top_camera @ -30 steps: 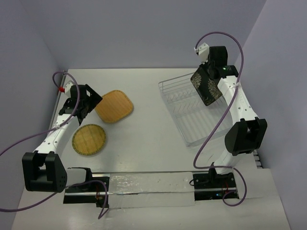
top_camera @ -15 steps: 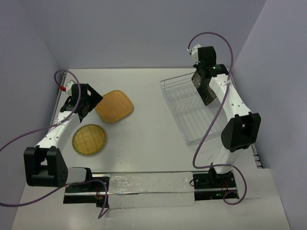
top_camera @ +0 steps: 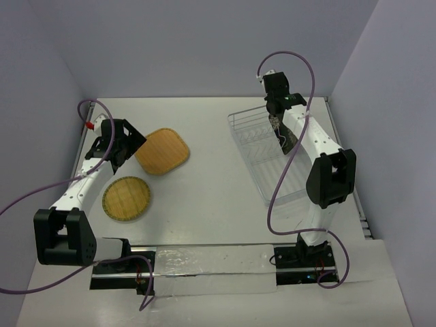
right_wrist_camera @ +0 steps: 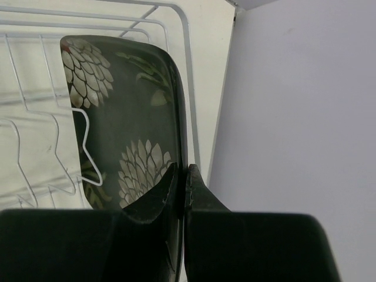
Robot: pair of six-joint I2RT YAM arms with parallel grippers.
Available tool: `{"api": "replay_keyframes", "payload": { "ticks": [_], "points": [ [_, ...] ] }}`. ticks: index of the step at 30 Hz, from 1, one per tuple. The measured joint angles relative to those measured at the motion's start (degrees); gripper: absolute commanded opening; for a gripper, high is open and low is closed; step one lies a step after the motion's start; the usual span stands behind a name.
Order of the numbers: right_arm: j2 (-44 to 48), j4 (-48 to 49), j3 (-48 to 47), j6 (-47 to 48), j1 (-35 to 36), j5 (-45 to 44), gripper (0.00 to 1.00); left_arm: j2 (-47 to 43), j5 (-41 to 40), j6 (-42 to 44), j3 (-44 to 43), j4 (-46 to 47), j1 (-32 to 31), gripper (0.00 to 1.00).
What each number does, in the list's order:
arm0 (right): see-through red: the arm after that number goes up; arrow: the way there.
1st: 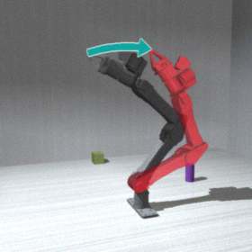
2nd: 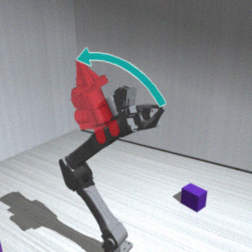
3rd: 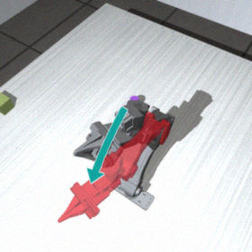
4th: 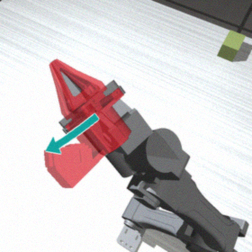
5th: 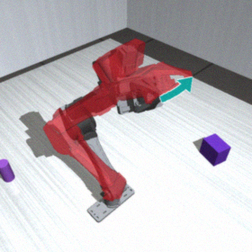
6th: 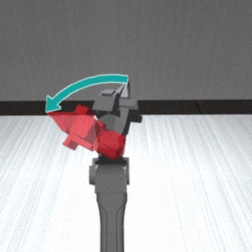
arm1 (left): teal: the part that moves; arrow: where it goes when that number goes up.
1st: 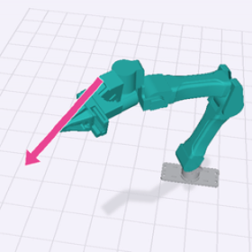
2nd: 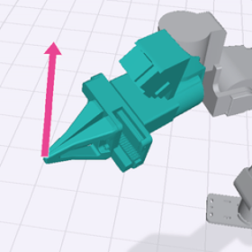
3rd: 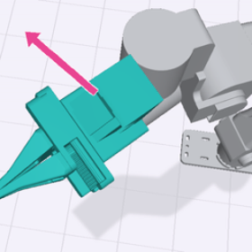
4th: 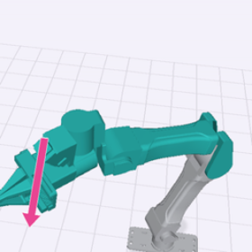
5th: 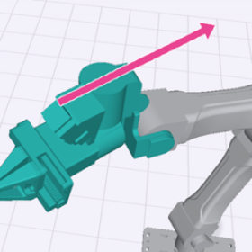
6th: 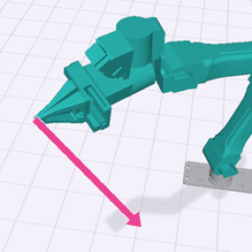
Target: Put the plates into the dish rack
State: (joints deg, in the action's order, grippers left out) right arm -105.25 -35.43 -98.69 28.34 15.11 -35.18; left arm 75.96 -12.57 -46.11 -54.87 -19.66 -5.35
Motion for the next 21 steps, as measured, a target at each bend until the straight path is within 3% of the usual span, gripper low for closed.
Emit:
{"api": "replay_keyframes", "payload": {
  "ticks": [7, 10, 13, 14, 21],
  "points": [
    [-0.14, 0.29, 0.12, -1.64, -0.04, 1.5, 0.09, 0.92, 0.97, 0.0, -0.02, -0.02, 0.22, 0.99],
    [-0.18, 0.72, 0.12, -2.15, -0.39, 3.01, 0.28, 1.11, 1.0, -0.04, 0.01, -0.02, 0.22, 0.99],
    [-0.46, 1.81, 0.12, -3.15, -0.52, 4.24, 0.62, 1.11, 1.0, -0.1, 0.02, -0.08, 0.22, 0.99],
    [-0.55, 2.11, 0.12, -3.43, -0.59, 4.46, 0.69, 1.11, 1.0, -0.12, 0.02, -0.1, 0.22, 0.99],
    [-0.64, 2.92, -0.28, -5.02, -0.88, 6.04, 0.89, 1.11, 1.05, -0.12, 0.03, 0.0, 0.22, 0.99]
  ]
}}
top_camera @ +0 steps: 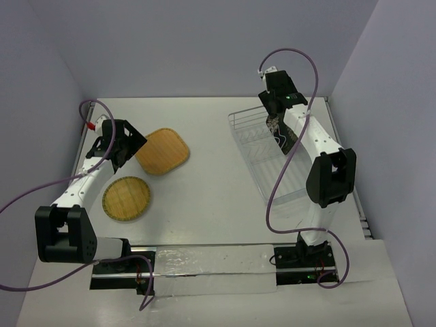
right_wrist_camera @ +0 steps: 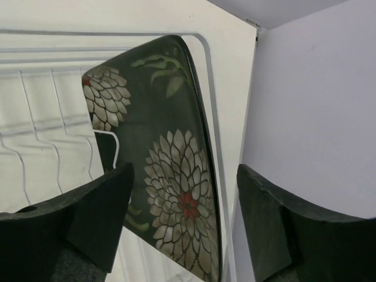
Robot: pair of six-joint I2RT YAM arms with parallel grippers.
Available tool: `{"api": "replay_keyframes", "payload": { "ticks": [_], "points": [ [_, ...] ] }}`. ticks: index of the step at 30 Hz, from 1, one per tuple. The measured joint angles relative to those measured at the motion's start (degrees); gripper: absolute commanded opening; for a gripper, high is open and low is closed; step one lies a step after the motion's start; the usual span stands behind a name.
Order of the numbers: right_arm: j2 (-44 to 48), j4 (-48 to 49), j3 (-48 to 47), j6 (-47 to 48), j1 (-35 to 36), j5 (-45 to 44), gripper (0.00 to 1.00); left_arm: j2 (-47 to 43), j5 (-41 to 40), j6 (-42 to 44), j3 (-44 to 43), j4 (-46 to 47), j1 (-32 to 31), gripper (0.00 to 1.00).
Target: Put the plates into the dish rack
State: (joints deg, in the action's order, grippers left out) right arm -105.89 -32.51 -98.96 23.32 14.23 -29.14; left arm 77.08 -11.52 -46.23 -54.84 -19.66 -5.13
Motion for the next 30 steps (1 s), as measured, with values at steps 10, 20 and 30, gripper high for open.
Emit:
{"api": "replay_keyframes", "payload": {
  "ticks": [10, 20, 30],
  "points": [
    [7.52, -0.02, -1.41, -4.26, -0.01, 12.07, 0.99, -0.09, 1.67, -0.1, 0.33, 1.3, 0.77, 0.99],
    [27.0, 5.72, 6.76, -16.1, 4.91, 31.46, 1.0, 0.46, 3.41, -2.07, 4.4, 5.59, 3.98, 0.99],
    [31.91, 9.2, 26.14, -25.49, 10.63, 36.13, 1.0, 14.6, 12.03, 1.25, 4.38, 16.93, 8.17, 0.93]
  ]
}}
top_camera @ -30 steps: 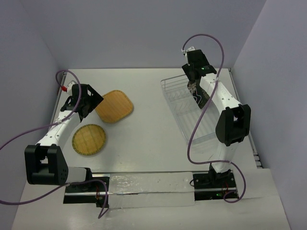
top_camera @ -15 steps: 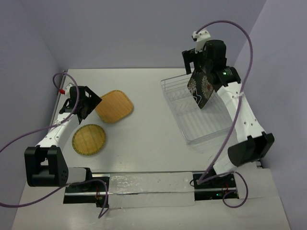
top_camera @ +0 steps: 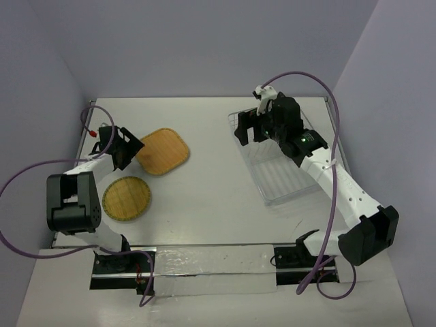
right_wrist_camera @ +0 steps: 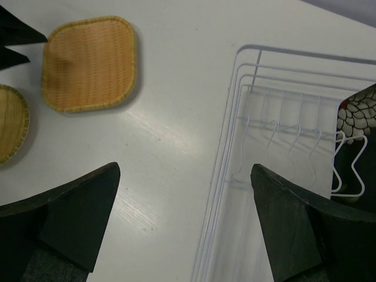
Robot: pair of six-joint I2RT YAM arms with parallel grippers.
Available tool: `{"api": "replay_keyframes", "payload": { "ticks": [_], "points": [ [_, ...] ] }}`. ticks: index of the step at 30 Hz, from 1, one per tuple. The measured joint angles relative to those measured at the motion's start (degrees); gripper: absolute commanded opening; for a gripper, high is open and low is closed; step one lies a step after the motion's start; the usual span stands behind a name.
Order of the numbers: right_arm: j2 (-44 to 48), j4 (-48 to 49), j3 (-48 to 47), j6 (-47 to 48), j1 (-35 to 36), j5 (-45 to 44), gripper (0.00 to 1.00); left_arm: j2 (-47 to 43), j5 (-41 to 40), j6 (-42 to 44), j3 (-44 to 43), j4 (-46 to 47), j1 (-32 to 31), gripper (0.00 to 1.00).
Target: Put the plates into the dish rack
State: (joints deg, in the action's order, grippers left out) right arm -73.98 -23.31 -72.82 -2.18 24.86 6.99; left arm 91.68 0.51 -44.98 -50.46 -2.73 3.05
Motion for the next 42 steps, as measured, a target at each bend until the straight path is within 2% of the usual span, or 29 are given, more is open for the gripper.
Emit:
{"api": "replay_keyframes", "payload": {
  "ticks": [5, 12, 19, 21, 24, 26, 34, 42],
  "points": [
    [5.73, 1.42, 3.59, -1.8, 0.0, -1.4, 1.0, 3.49, 2.55, 2.11, -0.02, 1.92, 0.02, 0.89],
    [9.96, 3.98, 4.86, -2.66, 0.0, -3.1, 1.0, 6.37, 4.83, 4.46, 0.71, 5.47, 0.07, 0.73],
    [10.94, 4.3, 7.69, -2.71, -0.09, -5.19, 1.0, 9.61, 7.85, 6.05, 0.3, 10.17, 0.14, 0.43],
    [12.05, 4.34, 8.55, -2.74, -0.14, -5.89, 1.0, 10.07, 8.22, 6.37, 0.26, 10.52, 0.15, 0.33],
    [14.23, 4.28, 9.48, -2.94, -0.15, -6.77, 1.0, 10.4, 8.77, 6.15, 0.25, 10.36, 0.17, 0.09],
    [15.48, 4.41, 10.01, -3.12, -0.17, -6.87, 1.0, 10.24, 11.06, 4.81, -0.1, 11.51, 0.4, 0.0],
    [19.22, 4.57, 14.68, -3.96, -0.34, -4.96, 1.0, 6.11, 14.47, 5.18, 0.66, 12.82, 0.33, 0.0],
    [18.37, 4.53, 16.66, -4.41, -0.24, 3.72, 1.0, -6.83, 25.43, 5.1, 6.51, 15.9, -1.58, 0.0]
  ]
}}
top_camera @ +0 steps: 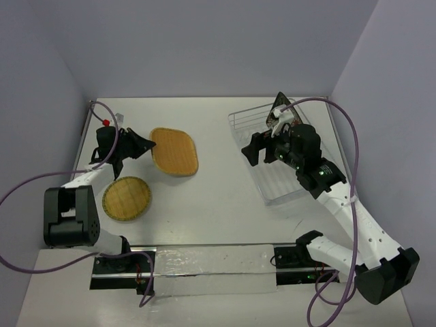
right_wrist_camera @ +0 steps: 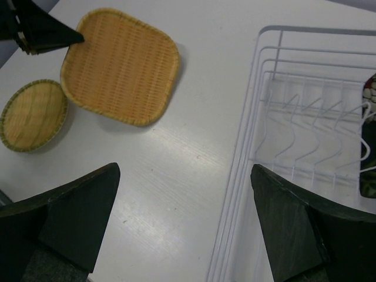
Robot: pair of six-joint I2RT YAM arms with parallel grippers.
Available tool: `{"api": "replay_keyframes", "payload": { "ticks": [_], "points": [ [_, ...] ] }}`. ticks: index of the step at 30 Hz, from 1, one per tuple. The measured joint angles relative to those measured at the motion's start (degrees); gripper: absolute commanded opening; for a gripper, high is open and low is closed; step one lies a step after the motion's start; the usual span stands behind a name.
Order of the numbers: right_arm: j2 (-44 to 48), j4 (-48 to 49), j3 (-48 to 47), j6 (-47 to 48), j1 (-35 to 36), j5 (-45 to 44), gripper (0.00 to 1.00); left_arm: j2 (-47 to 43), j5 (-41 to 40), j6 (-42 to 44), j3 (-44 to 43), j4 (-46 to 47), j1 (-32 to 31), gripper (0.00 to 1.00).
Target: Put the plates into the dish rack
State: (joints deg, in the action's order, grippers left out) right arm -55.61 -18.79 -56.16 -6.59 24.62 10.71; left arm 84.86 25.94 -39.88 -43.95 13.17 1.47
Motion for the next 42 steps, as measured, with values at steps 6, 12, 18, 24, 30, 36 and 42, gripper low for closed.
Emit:
{"api": "replay_keyframes", "payload": {
  "ticks": [6, 12, 18, 24, 30, 36, 42],
  "points": [
    [-4.37, 1.52, 0.41, -1.31, 0.84, 6.92, 1.0, -7.88, 3.2, -0.89, 2.12, 2.81, -6.3, 0.0],
    [-9.96, 4.96, 2.14, -4.17, 2.45, 11.97, 1.0, -12.22, 4.5, -2.76, 3.54, 3.61, -11.49, 0.0],
    [-14.67, 8.2, 3.88, -6.8, 3.15, 12.51, 1.0, -16.1, 4.38, -4.6, 4.1, 3.78, -13.57, 0.0],
    [-19.4, 17.19, 8.81, -10.91, 3.15, 17.24, 1.0, -19.85, 4.34, -6.42, 4.42, 3.94, -14.29, 0.0],
    [-22.78, 24.89, 11.26, -13.36, 3.15, 21.44, 1.0, -23.24, 4.57, -7.74, 5.24, 4.08, -14.3, 0.0],
    [-25.35, 30.92, 11.13, -14.07, 3.09, 24.73, 0.99, -26.3, 5.54, -9.42, 6.06, 4.43, -14.55, 0.0],
    [-26.3, 36.69, 11.08, -16.09, 2.29, 30.71, 0.46, -28.79, 5.86, -10.32, 6.89, 4.67, -14.57, 0.0]
  ]
}}
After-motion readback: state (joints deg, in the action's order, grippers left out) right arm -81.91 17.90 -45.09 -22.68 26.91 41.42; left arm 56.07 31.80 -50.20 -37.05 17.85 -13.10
